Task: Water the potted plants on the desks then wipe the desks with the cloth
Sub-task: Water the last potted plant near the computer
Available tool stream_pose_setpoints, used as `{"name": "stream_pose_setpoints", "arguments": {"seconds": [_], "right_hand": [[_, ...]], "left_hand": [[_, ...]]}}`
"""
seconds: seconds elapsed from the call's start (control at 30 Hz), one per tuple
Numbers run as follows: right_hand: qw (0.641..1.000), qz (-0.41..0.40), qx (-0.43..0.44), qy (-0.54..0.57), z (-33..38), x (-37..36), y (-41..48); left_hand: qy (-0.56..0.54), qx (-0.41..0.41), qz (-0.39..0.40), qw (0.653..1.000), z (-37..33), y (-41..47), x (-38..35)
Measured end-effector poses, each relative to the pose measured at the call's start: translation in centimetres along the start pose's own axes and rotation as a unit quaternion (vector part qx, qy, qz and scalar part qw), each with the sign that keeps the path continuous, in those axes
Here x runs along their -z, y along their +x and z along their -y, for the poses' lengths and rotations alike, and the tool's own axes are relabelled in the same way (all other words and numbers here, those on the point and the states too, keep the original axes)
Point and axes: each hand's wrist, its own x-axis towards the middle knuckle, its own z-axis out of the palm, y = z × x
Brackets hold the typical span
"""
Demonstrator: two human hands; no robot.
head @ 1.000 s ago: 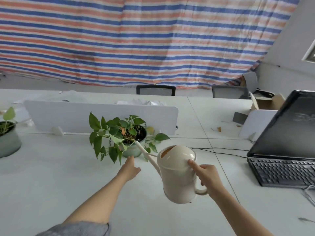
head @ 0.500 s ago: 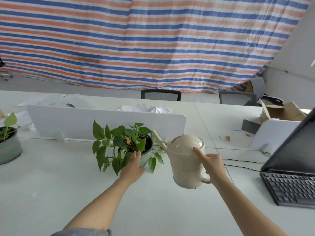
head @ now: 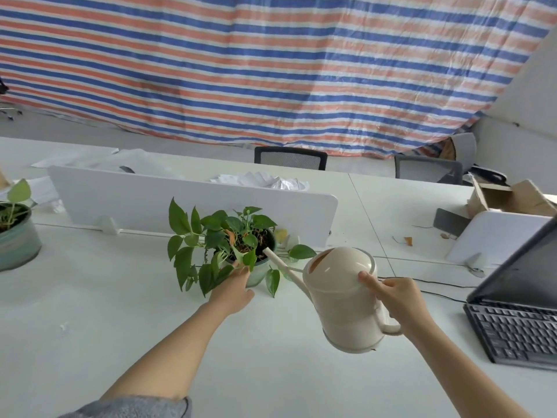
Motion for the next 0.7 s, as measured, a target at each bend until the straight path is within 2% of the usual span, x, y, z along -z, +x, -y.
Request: {"name": "stream_pose_setpoints", "arguments": {"seconds": [0.17, 0.5, 0.7], "right_hand": [[1.0, 0.004, 0.019, 0.012, 0.4, -0.6, -0.7], [0.999, -0.043, -0.018, 0.008, 0.7, -0.9, -0.7], [0.992, -0.078, -0.059, 0.078, -2.5, 1.5, -1.5]], "left_hand": [[0.001, 0.01, 0.014, 1.0, -0.3, -0.1, 0.2], [0.005, 0.021, 0.033, 0.999, -0.6, 0.0, 0.6], [0.01, 0.024, 0.033, 0.999, -0.9, 0.0, 0.5]]}}
